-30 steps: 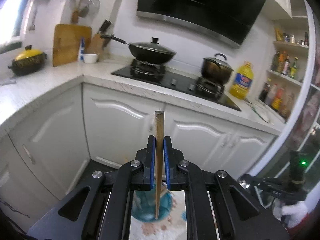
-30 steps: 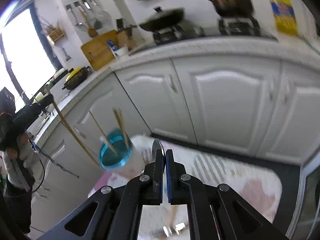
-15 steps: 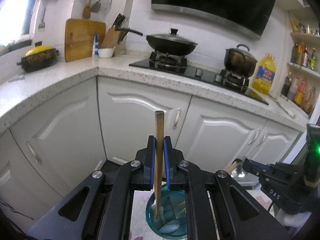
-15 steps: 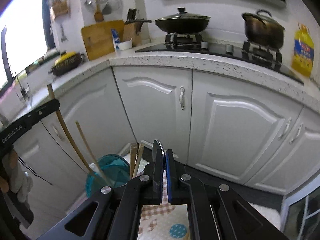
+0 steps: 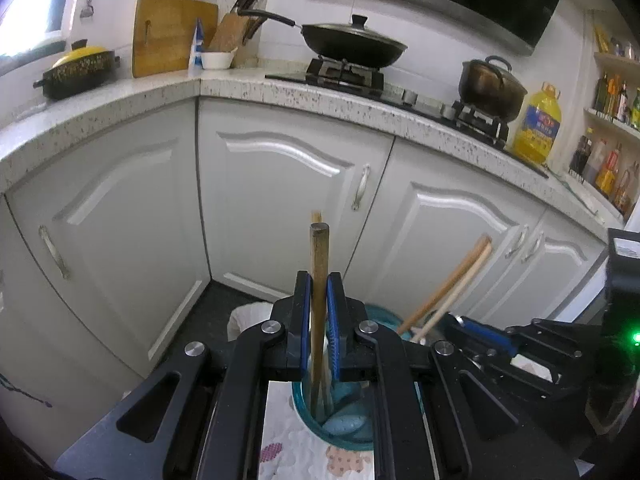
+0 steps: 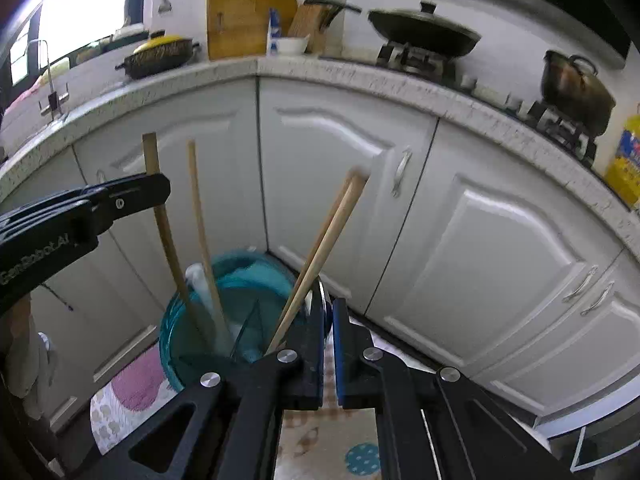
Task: Organize utensils
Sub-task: 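Lower the chopstick and spoon into the cup and open both grippers, then withdraw both grippers from the cup back over the quilt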
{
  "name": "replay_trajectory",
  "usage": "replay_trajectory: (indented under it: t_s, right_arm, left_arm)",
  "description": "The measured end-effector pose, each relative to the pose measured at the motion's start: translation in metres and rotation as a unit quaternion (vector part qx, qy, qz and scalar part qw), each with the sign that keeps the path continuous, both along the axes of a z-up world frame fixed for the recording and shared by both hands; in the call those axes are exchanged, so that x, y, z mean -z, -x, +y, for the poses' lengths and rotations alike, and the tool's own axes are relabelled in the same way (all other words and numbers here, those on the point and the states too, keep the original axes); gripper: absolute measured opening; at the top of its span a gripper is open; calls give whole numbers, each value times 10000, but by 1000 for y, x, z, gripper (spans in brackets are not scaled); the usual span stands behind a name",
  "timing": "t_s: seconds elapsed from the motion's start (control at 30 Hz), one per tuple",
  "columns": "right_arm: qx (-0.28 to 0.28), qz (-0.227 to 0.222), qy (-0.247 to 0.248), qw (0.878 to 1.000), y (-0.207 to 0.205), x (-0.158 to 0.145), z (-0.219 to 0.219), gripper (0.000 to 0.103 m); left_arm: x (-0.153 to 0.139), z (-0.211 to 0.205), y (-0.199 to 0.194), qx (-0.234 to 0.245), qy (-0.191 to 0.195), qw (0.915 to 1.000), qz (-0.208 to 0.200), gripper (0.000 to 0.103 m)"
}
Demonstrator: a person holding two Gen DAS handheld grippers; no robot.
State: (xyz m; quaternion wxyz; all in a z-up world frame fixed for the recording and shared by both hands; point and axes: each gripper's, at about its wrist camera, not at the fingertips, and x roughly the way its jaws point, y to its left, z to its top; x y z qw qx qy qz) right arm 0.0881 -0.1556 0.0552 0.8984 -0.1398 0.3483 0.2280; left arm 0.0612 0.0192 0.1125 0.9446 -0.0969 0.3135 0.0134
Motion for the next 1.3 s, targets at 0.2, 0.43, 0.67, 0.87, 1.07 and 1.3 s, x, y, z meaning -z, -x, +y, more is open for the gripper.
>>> replay_trajectory:
  t_s: [0.2,0.43,0.67,0.87,1.07,1.3]
  right_arm:
    - [-112,381,-303,9988,-2,14,-5,5]
    - [-149,539,-833,9950,2,4,-26,27]
    - [-69,553,-1028,9931,18,-3,-40,27]
    - [65,584,-1067,9926,29,-3,-44,30]
    - [66,608,-1054,9925,40,-5,-43,34]
    - [105,547,-1031,9931,56,-9,-49,40]
  left_arm:
    - [0,0,5,-50,24,10000,21,7]
    - [-3,3,9,-103,161,9997,117,18]
    - [-6,0,21,-110,182,9995,225,22]
    - [-6,-8,34,-97,100,9995,287,24]
    - [-5,-15,47,-52,60,9995,298,24]
    - [-5,-27,60,40,46,9995,305,24]
